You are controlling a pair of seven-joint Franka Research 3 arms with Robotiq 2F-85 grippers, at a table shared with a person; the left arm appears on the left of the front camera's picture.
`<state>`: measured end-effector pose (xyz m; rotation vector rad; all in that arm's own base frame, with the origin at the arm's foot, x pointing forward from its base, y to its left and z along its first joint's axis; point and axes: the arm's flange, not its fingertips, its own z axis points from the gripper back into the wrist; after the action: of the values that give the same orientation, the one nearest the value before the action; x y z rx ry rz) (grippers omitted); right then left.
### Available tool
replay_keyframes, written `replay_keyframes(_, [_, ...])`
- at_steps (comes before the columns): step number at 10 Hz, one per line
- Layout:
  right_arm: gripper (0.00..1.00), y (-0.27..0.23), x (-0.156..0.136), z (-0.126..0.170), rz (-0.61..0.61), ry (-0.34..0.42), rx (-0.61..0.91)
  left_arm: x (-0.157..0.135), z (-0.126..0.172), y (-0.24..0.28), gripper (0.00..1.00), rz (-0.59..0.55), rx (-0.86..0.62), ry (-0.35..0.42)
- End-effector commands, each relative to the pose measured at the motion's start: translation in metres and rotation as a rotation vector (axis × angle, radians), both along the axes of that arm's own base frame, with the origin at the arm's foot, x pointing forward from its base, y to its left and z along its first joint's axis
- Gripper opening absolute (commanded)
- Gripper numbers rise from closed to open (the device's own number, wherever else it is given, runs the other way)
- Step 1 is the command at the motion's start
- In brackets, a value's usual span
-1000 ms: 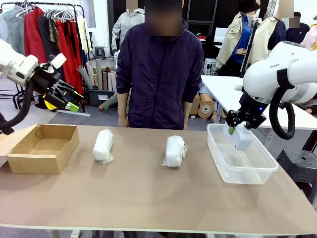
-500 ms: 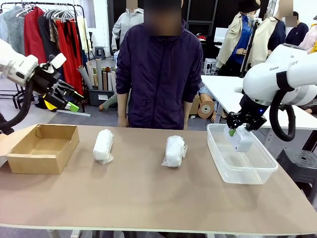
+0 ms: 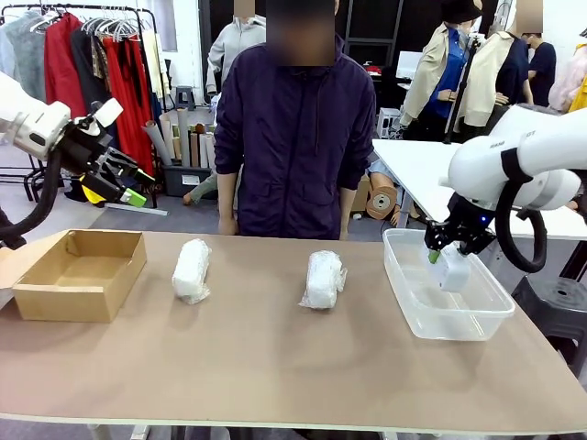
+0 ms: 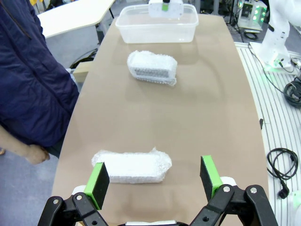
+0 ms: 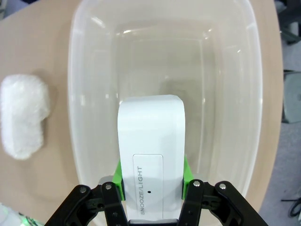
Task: Separate and place wrapped and unwrapped clocks.
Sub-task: If the picked Digital clock is wrapped, place it in the Package Box ; if not, place it in the Organizing box.
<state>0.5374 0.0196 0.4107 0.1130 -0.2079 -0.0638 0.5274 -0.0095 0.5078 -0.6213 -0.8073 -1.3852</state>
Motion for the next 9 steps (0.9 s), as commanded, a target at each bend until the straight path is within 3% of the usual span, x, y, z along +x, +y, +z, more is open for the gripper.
replay_keyframes(1, [0.00, -0.003, 0.017, -0.012, -0.018, -0.031, -0.031, -0.002, 0.002, -0.001, 1.00, 0.001, -0.007, 0.000])
replay_keyframes(3, [0.00, -0.002, 0.024, -0.036, -0.008, -0.042, -0.070, -0.002, 0.002, -0.001, 1.00, 0.001, -0.007, 0.000])
replay_keyframes(9, [0.00, -0.004, 0.022, -0.058, -0.030, 0.006, -0.077, -0.002, 0.002, -0.001, 1.00, 0.001, -0.007, 0.000])
